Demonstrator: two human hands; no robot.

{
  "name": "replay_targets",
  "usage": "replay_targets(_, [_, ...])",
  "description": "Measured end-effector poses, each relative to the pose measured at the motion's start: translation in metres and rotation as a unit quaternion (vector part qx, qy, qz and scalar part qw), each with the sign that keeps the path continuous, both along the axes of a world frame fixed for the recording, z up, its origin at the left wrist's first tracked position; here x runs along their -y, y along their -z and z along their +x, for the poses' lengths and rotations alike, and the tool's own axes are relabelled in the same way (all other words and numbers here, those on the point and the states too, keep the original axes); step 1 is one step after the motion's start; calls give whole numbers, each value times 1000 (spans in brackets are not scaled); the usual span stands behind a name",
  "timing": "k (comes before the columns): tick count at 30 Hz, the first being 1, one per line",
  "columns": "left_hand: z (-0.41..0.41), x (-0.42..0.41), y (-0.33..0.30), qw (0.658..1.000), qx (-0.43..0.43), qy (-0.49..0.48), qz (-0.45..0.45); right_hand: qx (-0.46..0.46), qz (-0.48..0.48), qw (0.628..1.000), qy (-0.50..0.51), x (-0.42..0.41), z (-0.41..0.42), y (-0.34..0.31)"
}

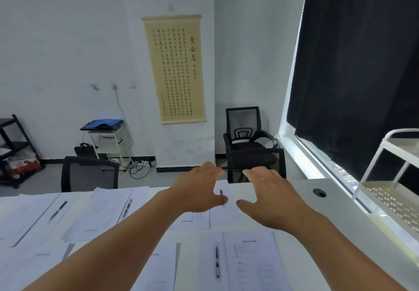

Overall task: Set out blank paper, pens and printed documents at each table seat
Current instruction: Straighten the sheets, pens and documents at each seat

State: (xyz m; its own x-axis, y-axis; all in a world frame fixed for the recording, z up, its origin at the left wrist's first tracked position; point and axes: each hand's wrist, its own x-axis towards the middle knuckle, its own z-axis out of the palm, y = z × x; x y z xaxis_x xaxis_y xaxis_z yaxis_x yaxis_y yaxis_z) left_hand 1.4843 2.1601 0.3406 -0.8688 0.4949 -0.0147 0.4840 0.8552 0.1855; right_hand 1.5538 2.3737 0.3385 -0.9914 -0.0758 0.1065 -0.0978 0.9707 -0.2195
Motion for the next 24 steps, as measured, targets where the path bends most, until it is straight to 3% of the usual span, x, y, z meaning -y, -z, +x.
replay_targets(8, [-15,-9,44,995,75,-1,-61,127,23,991,-23,-30,-18,56])
replay_targets(19, [-4,-26,119,984,110,50,-134,217,20,975,-38,-56,-32,135])
replay_targets(24, [14,-22,173,972,168,41,-160,273,16,961,-44,-62,-35,182])
